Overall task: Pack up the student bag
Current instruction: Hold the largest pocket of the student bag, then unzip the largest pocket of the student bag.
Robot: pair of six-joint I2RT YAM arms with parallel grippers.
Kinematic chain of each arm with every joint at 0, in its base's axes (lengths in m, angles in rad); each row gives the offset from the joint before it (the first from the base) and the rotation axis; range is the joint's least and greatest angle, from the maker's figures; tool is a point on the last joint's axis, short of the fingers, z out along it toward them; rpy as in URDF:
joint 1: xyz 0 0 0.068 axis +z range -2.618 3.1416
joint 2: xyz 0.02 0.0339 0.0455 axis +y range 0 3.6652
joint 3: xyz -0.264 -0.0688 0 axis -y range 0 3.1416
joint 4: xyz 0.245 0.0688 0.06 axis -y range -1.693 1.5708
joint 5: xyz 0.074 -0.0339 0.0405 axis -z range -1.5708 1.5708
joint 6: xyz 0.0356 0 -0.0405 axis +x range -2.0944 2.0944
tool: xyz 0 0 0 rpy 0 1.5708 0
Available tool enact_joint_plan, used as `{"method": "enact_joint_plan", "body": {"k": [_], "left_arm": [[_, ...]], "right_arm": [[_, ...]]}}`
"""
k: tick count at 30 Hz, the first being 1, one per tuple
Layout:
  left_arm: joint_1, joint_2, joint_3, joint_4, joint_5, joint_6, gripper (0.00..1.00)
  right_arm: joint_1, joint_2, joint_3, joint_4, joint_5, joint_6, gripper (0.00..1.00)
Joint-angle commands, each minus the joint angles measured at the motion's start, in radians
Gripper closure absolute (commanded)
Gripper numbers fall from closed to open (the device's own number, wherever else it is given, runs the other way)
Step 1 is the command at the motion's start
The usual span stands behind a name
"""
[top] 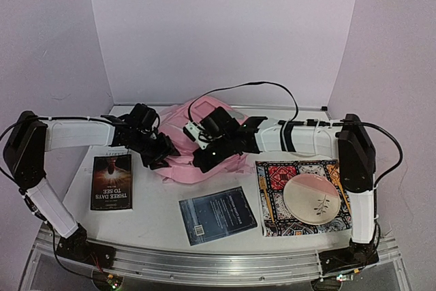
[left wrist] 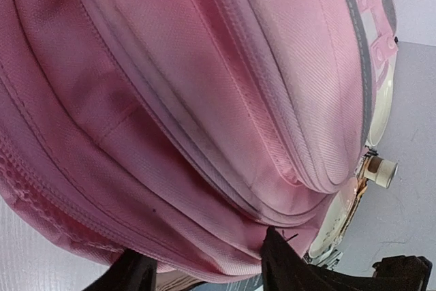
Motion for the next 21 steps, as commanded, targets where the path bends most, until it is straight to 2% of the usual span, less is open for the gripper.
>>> {"method": "enact_joint_plan", "body": {"k": [1, 7, 8, 15, 21], "left_arm": [[-0.001, 0.029, 0.008, 0.035, -0.027, 0.015, 0.57], [0.0, 0.023, -0.001, 0.032, -0.087, 0.046, 0.95], [0.0, 0.021, -0.003, 0.031, -0.095, 0.054, 0.99], [0.027, -0.016, -0.013, 0.016, -0.127, 0.072, 1.0], [0.055, -0.056, -0.02, 0.003, -0.131, 0.086, 1.0]], "right_arm": [[0.004, -0.03, 0.03, 0.035, 0.03, -0.027, 1.0], [-0.013, -0.09, -0.061, 0.031, 0.083, -0.068, 1.0], [-0.024, -0.101, -0.081, 0.03, 0.087, -0.07, 1.0], [-0.139, -0.178, -0.22, 0.027, 0.099, -0.074, 1.0], [-0.255, -0.179, -0.275, 0.027, 0.13, -0.083, 1.0]]}}
